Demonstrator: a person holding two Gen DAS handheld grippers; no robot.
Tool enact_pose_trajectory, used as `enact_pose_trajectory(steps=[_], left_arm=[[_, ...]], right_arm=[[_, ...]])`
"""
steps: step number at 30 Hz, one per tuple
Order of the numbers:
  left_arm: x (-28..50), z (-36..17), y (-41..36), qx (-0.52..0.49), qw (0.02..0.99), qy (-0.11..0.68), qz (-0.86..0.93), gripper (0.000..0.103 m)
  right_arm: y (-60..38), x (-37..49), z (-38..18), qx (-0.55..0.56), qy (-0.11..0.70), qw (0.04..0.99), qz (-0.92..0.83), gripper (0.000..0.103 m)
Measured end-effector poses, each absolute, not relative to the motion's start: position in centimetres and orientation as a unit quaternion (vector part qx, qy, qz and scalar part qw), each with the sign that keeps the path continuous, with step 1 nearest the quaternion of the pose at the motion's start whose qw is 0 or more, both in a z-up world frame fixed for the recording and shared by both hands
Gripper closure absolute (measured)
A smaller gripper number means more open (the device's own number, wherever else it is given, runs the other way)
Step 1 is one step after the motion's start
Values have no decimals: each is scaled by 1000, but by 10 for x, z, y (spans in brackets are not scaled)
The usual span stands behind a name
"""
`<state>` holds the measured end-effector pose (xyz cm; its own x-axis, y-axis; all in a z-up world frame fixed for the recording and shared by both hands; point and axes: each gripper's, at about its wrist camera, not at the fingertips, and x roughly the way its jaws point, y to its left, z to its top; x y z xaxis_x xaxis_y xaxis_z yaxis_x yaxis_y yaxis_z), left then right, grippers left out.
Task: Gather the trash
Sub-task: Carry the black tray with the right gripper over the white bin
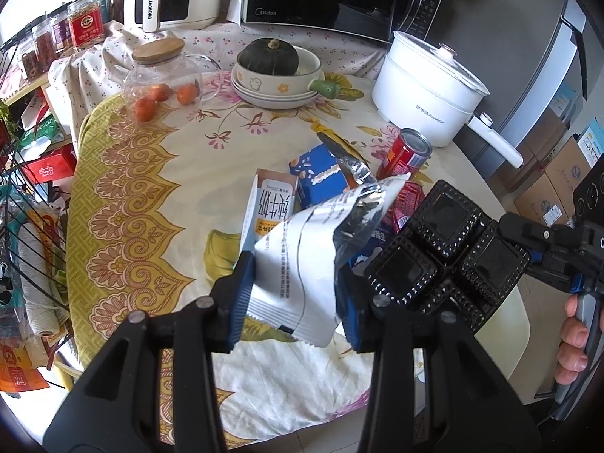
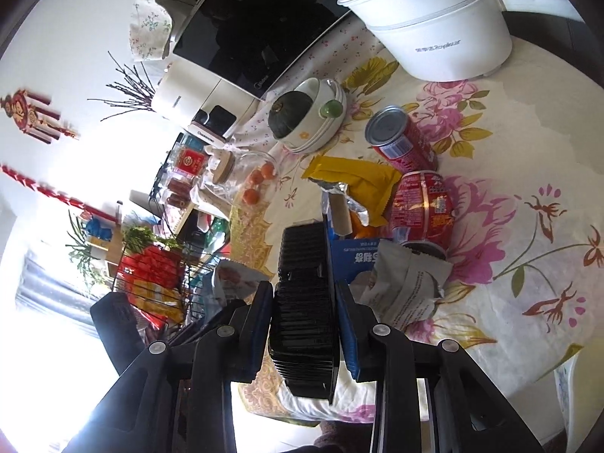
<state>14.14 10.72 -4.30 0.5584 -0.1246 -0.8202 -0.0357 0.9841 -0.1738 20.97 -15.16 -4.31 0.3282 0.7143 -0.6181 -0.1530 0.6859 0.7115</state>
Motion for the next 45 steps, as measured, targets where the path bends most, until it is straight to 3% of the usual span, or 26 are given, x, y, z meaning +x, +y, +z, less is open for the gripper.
enact_pose_trajectory(steps=[17, 45], left_arm=[[148, -43, 50, -55, 878, 471, -70, 60], [143, -63, -131, 27, 853, 483, -198, 60]], right_arm=[[-242, 211, -26, 278, 473, 808, 212, 70], [-382, 146, -26, 252, 473, 838, 105, 70]])
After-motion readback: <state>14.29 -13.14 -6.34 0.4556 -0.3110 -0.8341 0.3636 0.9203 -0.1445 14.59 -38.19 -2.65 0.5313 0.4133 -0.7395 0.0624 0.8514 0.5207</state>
